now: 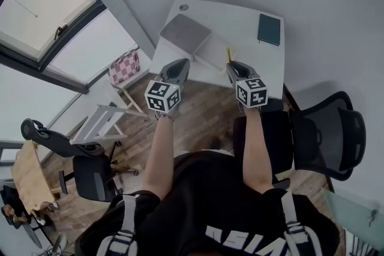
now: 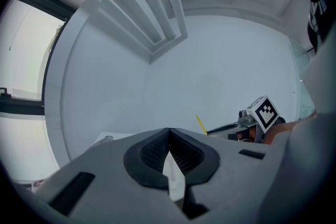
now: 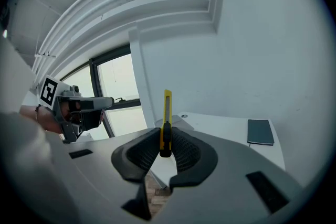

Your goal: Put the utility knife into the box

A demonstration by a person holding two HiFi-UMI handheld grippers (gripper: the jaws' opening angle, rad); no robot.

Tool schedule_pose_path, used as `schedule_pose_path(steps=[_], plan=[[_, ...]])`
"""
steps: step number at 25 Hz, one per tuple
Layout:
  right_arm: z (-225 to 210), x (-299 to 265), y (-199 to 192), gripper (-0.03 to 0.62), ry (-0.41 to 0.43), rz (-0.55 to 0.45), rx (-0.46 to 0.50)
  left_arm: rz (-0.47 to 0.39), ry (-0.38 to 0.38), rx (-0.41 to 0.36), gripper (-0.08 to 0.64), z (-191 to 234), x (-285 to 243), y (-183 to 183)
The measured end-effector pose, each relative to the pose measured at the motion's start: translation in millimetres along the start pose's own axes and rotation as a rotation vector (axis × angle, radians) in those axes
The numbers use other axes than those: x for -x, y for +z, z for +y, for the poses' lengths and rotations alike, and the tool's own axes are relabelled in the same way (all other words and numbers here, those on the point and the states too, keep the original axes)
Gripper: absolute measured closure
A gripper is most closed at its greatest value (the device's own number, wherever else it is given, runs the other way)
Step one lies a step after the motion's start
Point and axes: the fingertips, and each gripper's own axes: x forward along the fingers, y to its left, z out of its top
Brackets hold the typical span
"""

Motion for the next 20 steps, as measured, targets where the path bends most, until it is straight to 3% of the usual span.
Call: schedule_pose_path(steps=[11, 20], plan=[[-22.9, -23.5, 0.0, 0.511, 0.000, 0.015, -0.017, 0.011, -0.006, 0.004, 0.535, 11.7, -28.1, -1.6], [-43.5, -80.4, 20.7, 0.511, -0.060, 0.030, 0.001, 0.007, -0.095, 0.012, 0.535, 65.9, -83.4, 11.8]])
